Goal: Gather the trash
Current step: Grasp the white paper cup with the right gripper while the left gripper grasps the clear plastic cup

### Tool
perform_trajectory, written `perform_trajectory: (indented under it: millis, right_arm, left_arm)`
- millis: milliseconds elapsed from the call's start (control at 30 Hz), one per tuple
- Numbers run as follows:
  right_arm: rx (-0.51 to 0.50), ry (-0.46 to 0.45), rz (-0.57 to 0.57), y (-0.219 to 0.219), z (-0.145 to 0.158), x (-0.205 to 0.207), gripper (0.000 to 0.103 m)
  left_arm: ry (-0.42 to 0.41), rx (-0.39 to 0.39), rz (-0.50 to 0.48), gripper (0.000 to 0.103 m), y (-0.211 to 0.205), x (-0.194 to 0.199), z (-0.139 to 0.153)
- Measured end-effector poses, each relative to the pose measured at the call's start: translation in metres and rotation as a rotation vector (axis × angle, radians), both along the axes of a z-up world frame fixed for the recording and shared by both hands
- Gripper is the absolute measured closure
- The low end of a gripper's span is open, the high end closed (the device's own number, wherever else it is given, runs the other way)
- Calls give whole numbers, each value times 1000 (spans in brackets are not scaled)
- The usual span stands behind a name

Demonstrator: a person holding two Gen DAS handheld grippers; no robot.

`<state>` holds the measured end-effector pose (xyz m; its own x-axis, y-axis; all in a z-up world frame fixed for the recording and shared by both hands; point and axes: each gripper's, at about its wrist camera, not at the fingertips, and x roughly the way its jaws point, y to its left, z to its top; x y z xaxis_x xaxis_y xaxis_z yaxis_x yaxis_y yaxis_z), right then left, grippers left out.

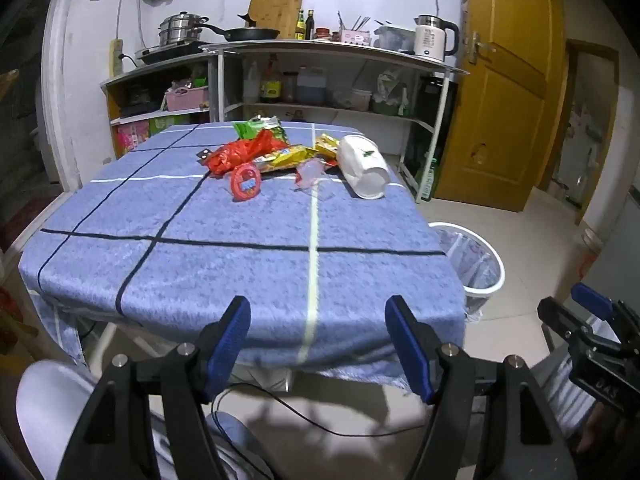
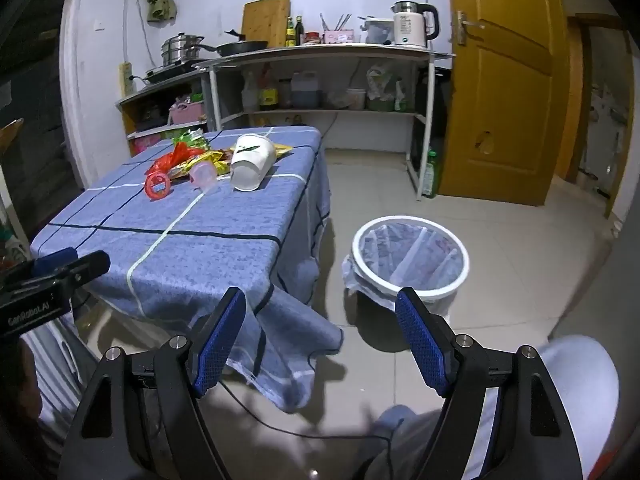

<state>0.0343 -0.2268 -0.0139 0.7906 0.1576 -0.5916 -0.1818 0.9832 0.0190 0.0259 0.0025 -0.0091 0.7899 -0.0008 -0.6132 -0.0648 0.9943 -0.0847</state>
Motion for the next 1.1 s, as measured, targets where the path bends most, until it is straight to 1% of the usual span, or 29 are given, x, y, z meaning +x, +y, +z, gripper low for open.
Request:
perform_trajectory:
  millis: [167,267,300,333,400,433,467,500,533,567,700,733,800,833,867,933,1100]
  right_arm:
    - [24,22,47,8,1,33,25]
    - [47,40,98,17,4,55,25]
    - [48,32,111,21,6,61,25]
    - [35,2,127,30,7,64,25]
    - [42,17,152,40,11,83,25]
    - [58,24,164,44,12,92,25]
    - [86,61,170,44,12,101,25]
    - [87,65,176,49,13,110,25]
    - [112,76,180,51,15,115,25]
    - [116,92,190,54,14,123,25]
    - [111,102,231,71,20,156,25]
    - [110,86,236,76,22,160,25]
    - [96,102,249,85,21,177,25]
    - [71,82,250,92,22,182,25]
    - [70,85,253,96,21,190,25]
    - [60,102,257,102,15,205,25]
    - [76,149,240,115,7,239,25]
  left_arm:
    - [1,1,3,31,15,29,2]
    - [4,8,15,31,26,50,2]
    - [3,4,15,31,30,57,2]
    - [4,2,16,31,34,64,2]
    - [8,-1,20,31,43,79,2]
    - [13,1,25,31,47,86,2]
    - [16,-3,24,31,51,94,2]
    - [17,-5,27,31,55,101,2]
    - [19,-8,38,31,60,107,2]
    - [21,-14,50,31,65,114,2]
    - [39,-70,65,31,84,141,4]
    - [45,-76,76,31,88,147,5]
    - [65,-102,92,25,96,161,4]
    - [76,-118,99,24,99,168,4]
    - [84,-127,106,23,101,174,2]
    - [103,-130,125,23,103,186,-1]
    - [151,-139,139,23,103,207,-13]
